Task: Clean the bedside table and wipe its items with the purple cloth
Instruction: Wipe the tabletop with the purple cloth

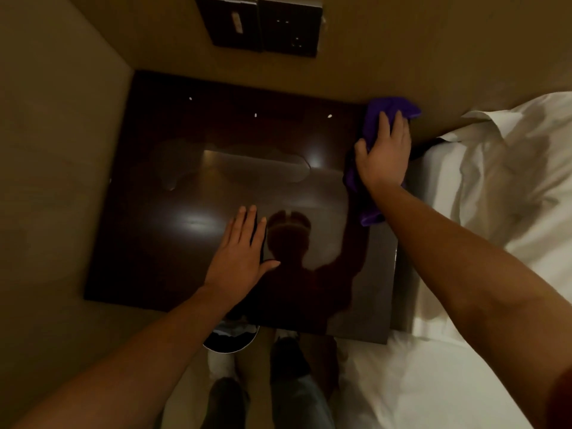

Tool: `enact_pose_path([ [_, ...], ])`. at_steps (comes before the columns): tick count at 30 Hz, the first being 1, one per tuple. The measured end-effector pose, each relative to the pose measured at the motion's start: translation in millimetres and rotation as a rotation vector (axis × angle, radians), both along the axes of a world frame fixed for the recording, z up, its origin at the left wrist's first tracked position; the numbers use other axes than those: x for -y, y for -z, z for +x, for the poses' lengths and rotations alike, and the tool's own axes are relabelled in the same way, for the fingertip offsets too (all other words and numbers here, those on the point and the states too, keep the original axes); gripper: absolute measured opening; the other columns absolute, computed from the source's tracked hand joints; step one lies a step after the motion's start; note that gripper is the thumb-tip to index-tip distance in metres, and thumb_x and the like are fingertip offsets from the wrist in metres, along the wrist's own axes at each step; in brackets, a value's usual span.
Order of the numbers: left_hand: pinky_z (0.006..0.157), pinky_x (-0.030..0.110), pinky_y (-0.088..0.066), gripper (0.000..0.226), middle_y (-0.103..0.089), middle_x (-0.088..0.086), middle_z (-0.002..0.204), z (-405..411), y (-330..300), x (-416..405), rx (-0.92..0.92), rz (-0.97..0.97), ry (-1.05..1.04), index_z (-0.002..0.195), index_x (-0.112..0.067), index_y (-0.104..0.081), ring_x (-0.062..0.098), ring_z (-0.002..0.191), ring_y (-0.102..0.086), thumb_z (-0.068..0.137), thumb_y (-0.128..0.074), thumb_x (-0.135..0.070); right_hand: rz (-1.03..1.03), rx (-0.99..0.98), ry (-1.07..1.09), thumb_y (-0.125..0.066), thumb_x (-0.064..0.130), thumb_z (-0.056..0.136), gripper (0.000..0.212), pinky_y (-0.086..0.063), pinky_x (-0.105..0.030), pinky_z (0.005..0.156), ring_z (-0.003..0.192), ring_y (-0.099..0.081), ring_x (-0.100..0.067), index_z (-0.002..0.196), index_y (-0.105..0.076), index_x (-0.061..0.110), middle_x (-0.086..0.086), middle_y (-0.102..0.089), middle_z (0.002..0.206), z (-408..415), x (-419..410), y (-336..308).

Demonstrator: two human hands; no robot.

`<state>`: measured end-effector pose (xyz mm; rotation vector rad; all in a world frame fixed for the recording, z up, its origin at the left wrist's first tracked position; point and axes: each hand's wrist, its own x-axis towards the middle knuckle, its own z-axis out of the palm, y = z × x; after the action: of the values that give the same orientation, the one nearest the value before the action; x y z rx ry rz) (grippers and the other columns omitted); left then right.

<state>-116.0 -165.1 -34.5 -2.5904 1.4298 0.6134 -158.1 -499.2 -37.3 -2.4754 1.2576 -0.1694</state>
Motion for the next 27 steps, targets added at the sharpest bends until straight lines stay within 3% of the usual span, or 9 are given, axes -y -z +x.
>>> enact_pose_path([
  [5,0.124,0.053,-0.020,0.096,-0.004,0.022,0.167,2,5,-6,0.024,-0.005,-0.012,0.159,-0.006,-0.017,0.037,0.155,-0.003,0.092,-0.029,-0.074,0.007,0.031,-0.042,-0.056,0.030,0.094,0.068,-0.020,-0.047,0.125,0.151,-0.027,-0.043,0.155,-0.039,0.006,-0.026,-0.030,0.163,17,-6,4],
  [16,0.127,0.046,-0.003,0.091,0.009,0.016,0.168,6,0,-6,-0.061,-0.057,-0.020,0.161,-0.010,-0.008,0.032,0.155,0.010,0.097,-0.040,-0.067,0.026,0.065,-0.314,-0.057,0.018,0.091,0.060,-0.023,-0.044,0.125,0.151,-0.031,-0.039,0.150,-0.050,0.009,-0.020,-0.038,0.161,77,-85,-1],
  [20,0.127,0.042,-0.009,0.072,-0.007,0.012,0.169,15,-5,-12,-0.131,-0.167,-0.057,0.159,-0.013,-0.023,0.028,0.156,0.000,0.101,-0.045,-0.050,0.034,0.073,-0.470,-0.059,0.013,0.087,0.060,-0.026,-0.045,0.124,0.149,-0.034,-0.042,0.147,-0.053,0.007,-0.022,-0.042,0.158,94,-126,0],
  [24,0.120,0.049,-0.028,0.055,-0.035,0.016,0.159,21,-16,-26,-0.183,-0.353,-0.187,0.146,-0.009,-0.048,0.032,0.151,-0.025,0.097,-0.058,-0.031,0.126,0.076,-0.557,-0.059,0.005,0.088,0.058,-0.025,-0.040,0.125,0.149,-0.036,-0.039,0.145,-0.056,0.006,-0.021,-0.042,0.158,105,-154,-3],
  [27,0.115,0.052,-0.036,0.058,-0.038,0.015,0.156,36,-21,-64,-0.105,-0.388,-0.321,0.145,-0.009,-0.048,0.035,0.145,-0.035,0.094,-0.063,-0.030,0.202,0.128,-0.497,-0.055,0.001,0.089,0.056,-0.026,-0.030,0.122,0.148,-0.040,-0.031,0.145,-0.057,0.007,-0.016,-0.044,0.159,111,-148,-17],
])
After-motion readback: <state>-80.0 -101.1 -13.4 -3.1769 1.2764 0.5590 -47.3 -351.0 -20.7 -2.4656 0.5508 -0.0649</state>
